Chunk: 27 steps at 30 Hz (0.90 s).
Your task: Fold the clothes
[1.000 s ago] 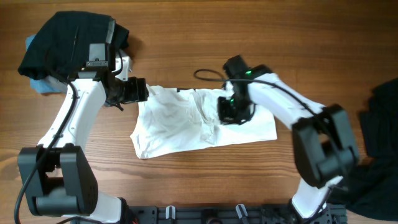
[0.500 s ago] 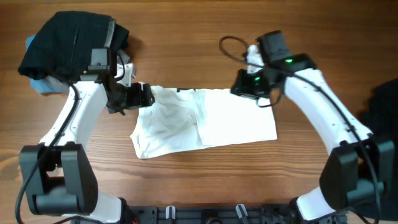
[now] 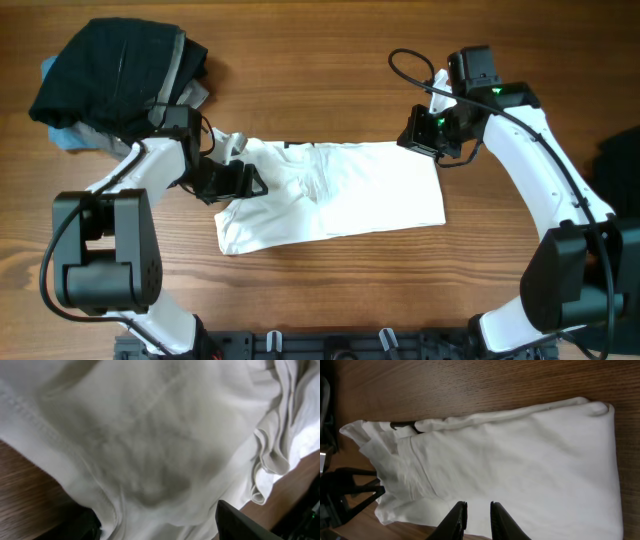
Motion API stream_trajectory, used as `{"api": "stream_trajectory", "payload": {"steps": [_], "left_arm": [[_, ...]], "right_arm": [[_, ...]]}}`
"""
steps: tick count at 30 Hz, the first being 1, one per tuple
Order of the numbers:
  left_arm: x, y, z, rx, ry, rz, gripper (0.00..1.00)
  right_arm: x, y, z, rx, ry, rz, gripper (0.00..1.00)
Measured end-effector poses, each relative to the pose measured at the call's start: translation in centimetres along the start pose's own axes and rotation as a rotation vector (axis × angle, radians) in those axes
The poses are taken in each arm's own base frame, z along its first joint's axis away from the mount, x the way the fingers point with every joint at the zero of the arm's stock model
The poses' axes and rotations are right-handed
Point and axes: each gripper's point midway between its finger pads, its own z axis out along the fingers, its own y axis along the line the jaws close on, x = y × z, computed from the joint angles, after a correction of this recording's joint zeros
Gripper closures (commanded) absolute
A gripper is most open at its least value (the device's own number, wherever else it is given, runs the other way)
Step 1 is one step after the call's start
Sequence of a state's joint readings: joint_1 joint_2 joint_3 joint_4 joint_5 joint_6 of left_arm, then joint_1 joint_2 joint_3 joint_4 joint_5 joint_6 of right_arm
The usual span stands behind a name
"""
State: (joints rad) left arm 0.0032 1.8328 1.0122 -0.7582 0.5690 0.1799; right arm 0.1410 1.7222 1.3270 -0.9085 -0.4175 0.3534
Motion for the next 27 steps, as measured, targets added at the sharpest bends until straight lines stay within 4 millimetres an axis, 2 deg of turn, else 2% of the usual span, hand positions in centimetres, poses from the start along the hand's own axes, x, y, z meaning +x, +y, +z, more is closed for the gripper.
{"api": "stream_trajectory", "payload": {"steps": [1,2,3,4,5,8,9,10,12,13,15,17,18,21,22,27], "left_arm": [[0.0,-0.2,0.1,0.011,0.002,0.006,0.38],[0.0,-0.4,0.3,0.027,0.004,0.020,0.49],[0.1,-0.7,0.6,0.040,0.010,0.030,0.73],[0.1,-0.9,0.8,0.052,0.012,0.037,0.90],[0.1,-1.0,1.3,0.050,0.018,0.052,0.96],[0.9,-1.4,2.1,0.056,0.058,0.009,0.96],[1.1,-1.4,2.0,0.053,0.067,-0.014,0.96],[1.9,-1.0,1.0,0.026,0.117,-0.103,0.96],[1.5,-0.3,-1.8,-0.037,0.141,-0.190,0.96],[1.2,-0.2,-4.0,-0.078,0.157,-0.232,0.96],[-3.4,-0.2,-10.2,-0.174,0.007,-0.205,0.96],[-5.0,-1.1,-12.6,-0.209,-0.067,-0.171,0.96],[-5.7,-2.1,-13.1,-0.220,-0.090,-0.142,0.96],[-5.6,-5.1,-11.2,-0.232,-0.049,-0.056,0.96],[-5.3,-7.0,-10.0,-0.232,-0.024,-0.005,0.96],[-2.8,-13.4,-5.3,-0.231,0.086,0.177,0.96]], "right_arm": [[0.0,0.0,0.0,0.000,0.000,0.000,0.80],[0.0,0.0,0.0,0.000,0.000,0.000,0.79],[0.0,0.0,0.0,0.000,0.000,0.000,0.79],[0.0,0.0,0.0,0.000,0.000,0.000,0.79],[0.0,0.0,0.0,0.000,0.000,0.000,0.78],[0.0,0.0,0.0,0.000,0.000,0.000,0.78],[0.0,0.0,0.0,0.000,0.000,0.000,0.78],[0.0,0.0,0.0,0.000,0.001,0.001,0.78],[0.1,0.0,0.0,0.001,0.003,0.001,0.76],[0.1,0.0,0.0,0.001,0.003,0.002,0.75],[0.0,0.0,0.0,0.000,0.000,0.000,0.76],[-0.1,0.0,0.0,-0.001,-0.003,-0.002,0.75],[-0.1,0.0,0.0,-0.001,-0.003,-0.002,0.75],[-0.1,0.0,0.0,-0.001,-0.004,-0.002,0.75],[-0.1,0.0,0.0,-0.001,-0.004,-0.002,0.76],[-0.1,0.0,0.0,-0.001,-0.004,-0.002,0.75]]}}
